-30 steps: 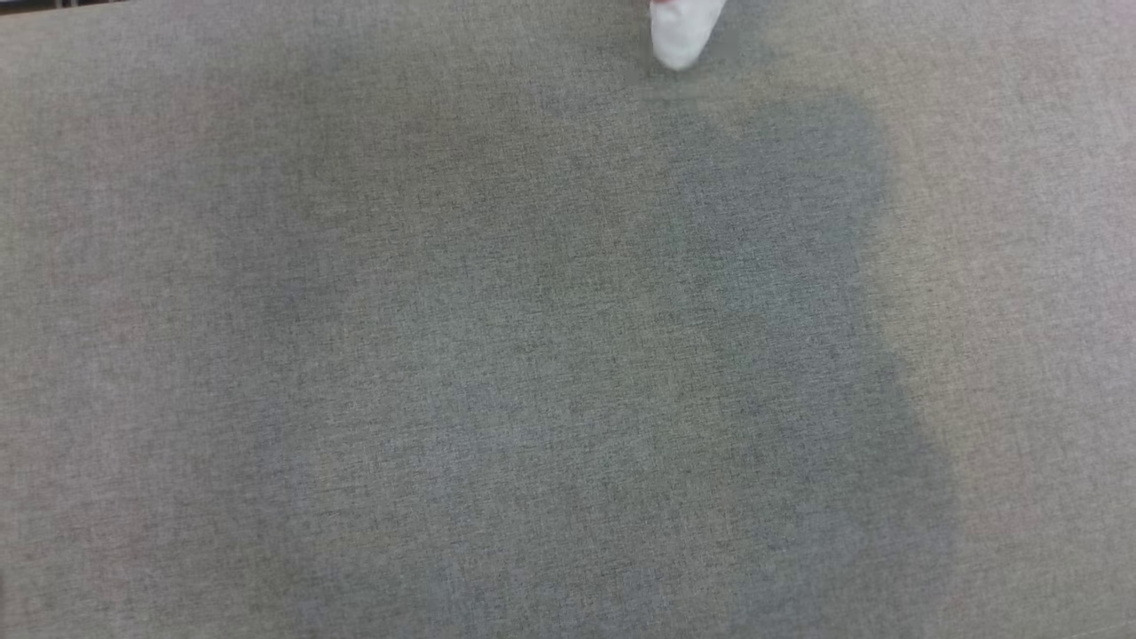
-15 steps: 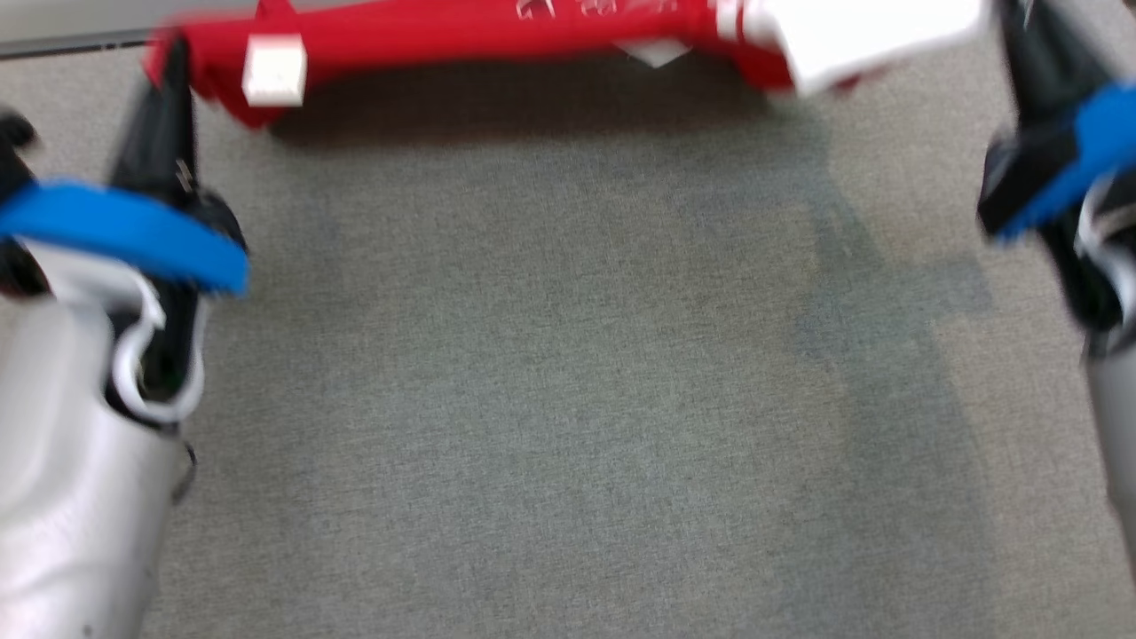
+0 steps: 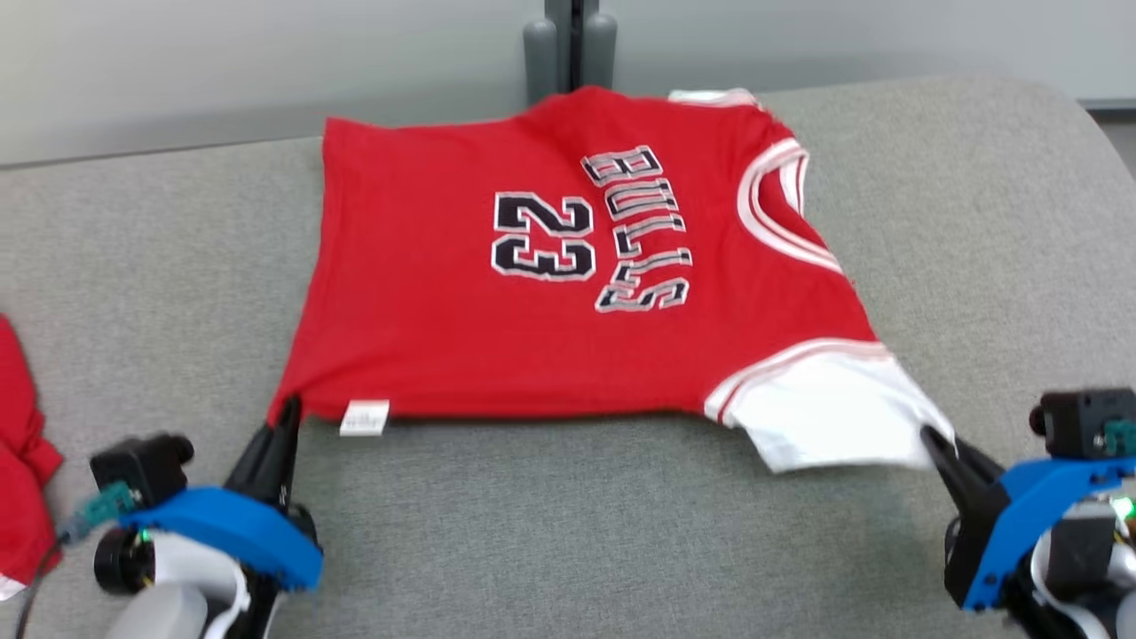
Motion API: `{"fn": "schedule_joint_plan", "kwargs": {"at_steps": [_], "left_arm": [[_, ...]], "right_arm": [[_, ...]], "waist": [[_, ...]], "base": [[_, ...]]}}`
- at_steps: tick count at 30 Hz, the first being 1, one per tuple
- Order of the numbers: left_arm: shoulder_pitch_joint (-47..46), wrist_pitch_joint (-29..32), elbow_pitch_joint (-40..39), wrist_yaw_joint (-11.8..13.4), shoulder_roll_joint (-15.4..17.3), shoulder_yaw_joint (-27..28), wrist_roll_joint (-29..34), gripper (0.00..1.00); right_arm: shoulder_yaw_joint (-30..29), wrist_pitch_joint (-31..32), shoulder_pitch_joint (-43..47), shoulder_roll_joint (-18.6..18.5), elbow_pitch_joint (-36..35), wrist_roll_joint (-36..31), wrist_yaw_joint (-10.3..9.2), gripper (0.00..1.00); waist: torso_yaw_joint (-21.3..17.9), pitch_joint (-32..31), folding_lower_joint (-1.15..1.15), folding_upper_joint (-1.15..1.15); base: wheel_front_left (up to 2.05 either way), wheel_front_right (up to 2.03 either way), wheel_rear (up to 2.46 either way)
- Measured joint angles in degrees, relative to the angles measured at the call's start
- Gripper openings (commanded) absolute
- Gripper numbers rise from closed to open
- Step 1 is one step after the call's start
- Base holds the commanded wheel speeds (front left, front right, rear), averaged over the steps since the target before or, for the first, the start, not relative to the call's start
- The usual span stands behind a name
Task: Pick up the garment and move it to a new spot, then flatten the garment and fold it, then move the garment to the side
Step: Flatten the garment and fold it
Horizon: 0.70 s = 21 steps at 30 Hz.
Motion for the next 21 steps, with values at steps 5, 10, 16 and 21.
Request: {"fn": "schedule_joint_plan", "kwargs": {"at_steps": [5, 10, 16, 21], "left_arm": [[6.76, 2.94, -5.0, 3.24, 1.41, -1.82, 0.81, 0.0], [12.97, 5.38, -10.71, 7.16, 2.35, -3.18, 1.25, 0.0], [18.58, 8.86, -16.13, 9.89, 4.59, -5.89, 2.92, 0.0], [20.21, 11.8, -19.59, 11.23, 6.88, -7.16, 4.17, 0.0]], "right_arm": [[-1.77, 4.55, 5.56, 2.33, -3.7, -1.15, 0.0, 0.0], [-4.19, 6.37, 8.49, 3.87, -6.2, -2.41, 0.0, 0.0], [-4.83, 10.45, 12.05, 4.31, -7.75, -3.86, 0.0, 0.0], [-5.81, 14.15, 14.01, 4.5, -8.79, -3.66, 0.0, 0.0]], "waist": [[1.39, -1.87, 0.0, 0.0], [2.66, -3.82, 0.01, 0.0], [3.96, -6.07, 0.0, 0.0], [4.59, -6.4, 0.0, 0.0]], "base": [[0.0, 0.0, 0.0], [0.0, 0.0, 0.0], [0.0, 0.0, 0.0], [0.0, 0.0, 0.0]]}}
